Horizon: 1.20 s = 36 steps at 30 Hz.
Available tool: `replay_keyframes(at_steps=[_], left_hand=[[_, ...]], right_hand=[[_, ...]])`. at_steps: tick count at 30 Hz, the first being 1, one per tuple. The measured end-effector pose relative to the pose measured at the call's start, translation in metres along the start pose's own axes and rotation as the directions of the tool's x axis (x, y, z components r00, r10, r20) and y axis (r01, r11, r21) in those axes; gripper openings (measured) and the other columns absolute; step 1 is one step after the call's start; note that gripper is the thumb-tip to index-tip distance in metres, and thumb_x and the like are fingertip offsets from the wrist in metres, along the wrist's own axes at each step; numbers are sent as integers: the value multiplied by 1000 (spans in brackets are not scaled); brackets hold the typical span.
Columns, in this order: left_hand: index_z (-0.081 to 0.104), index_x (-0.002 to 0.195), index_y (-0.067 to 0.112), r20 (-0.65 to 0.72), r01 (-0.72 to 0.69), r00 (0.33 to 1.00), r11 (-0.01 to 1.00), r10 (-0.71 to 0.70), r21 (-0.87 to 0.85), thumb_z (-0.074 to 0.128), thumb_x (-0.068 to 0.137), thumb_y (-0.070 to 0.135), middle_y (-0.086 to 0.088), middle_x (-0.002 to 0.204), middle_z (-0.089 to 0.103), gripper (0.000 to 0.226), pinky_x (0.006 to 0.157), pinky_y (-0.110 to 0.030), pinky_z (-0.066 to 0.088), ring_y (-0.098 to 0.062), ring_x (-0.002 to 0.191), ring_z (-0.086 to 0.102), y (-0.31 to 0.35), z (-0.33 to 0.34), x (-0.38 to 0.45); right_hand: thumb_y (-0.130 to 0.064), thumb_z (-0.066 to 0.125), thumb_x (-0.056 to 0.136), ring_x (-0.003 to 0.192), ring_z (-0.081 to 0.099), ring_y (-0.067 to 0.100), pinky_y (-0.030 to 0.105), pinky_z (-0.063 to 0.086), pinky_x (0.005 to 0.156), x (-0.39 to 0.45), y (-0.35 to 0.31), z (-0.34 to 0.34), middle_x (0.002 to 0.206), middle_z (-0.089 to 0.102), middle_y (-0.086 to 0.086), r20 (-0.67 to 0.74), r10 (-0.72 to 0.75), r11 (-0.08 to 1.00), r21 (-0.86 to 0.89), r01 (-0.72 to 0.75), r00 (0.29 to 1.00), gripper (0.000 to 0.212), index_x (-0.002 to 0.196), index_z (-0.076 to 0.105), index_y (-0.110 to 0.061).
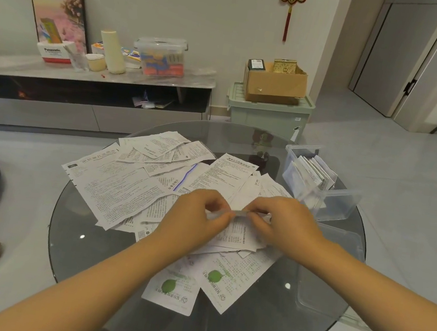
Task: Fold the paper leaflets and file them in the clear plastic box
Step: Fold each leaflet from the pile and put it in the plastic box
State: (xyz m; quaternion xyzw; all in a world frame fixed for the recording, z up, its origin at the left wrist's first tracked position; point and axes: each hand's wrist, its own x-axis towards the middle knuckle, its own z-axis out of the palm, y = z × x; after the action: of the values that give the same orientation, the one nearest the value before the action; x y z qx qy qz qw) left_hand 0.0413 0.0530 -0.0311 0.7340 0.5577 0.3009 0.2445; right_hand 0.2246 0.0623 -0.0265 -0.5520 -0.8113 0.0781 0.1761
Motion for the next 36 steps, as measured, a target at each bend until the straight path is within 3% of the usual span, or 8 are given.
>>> replay_keyframes(at_steps=[14,17,21,24,27,31,33,36], left_hand=[[67,82,20,-69,126,984,921,-162,-368,70,82,26,7,80,67,7,62,-17,44,-7,72,59,15,-2,4],[67,79,21,40,178,983,888,-178,-424,66,86,27,13,67,62,9,54,-10,41,0,62,55,17,-1,5],[70,100,26,201,220,971,807,-128,-548,64,83,40,5,96,72,23,83,-27,55,-11,92,67,17,1,4],[66,113,24,264,274,954,758,-140,-591,51,84,51,0,106,70,43,83,-31,55,-17,94,67,20,1,4],[69,110,24,305,327,940,669,-154,-668,38,95,47,-5,107,70,41,77,-29,53,-19,88,68,23,0,5],[70,107,28,187,229,971,791,-147,-567,59,91,15,4,99,70,24,69,-16,51,-7,84,66,21,0,3],[71,102,29,123,204,979,812,-163,-547,63,87,8,3,94,70,26,66,-16,51,-6,77,63,19,2,4],[71,93,37,55,175,984,856,-170,-486,69,83,13,3,81,61,27,70,-25,49,-10,70,54,17,4,6]], right_hand=[[-21,63,89,43,60,3,18,51,49,-2,-6,-21,57,68,-10,194,235,794,527,-303,952,8,83,64,-16],[-16,62,89,52,67,10,17,52,48,-2,-7,-24,68,71,-2,289,286,609,682,-406,913,8,88,65,-9],[-15,58,91,75,72,24,19,53,50,-1,-3,-24,93,72,13,412,295,325,805,-496,862,14,94,66,-3],[-11,54,93,71,71,19,21,54,51,1,0,-26,93,70,12,489,295,83,843,-532,821,16,104,62,-3],[-8,48,95,69,70,16,23,57,54,2,1,-27,93,69,10,530,275,-69,843,-534,802,17,108,59,-4],[-17,47,96,72,71,22,28,59,57,2,2,-29,88,72,12,588,204,-223,806,-548,783,19,101,61,-5],[-28,48,96,80,71,26,31,59,59,3,3,-28,94,72,15,601,191,-160,799,-579,776,27,102,62,-6],[-31,60,89,84,68,22,26,56,61,3,5,-26,99,72,10,544,269,175,784,-595,795,27,102,67,-8]])
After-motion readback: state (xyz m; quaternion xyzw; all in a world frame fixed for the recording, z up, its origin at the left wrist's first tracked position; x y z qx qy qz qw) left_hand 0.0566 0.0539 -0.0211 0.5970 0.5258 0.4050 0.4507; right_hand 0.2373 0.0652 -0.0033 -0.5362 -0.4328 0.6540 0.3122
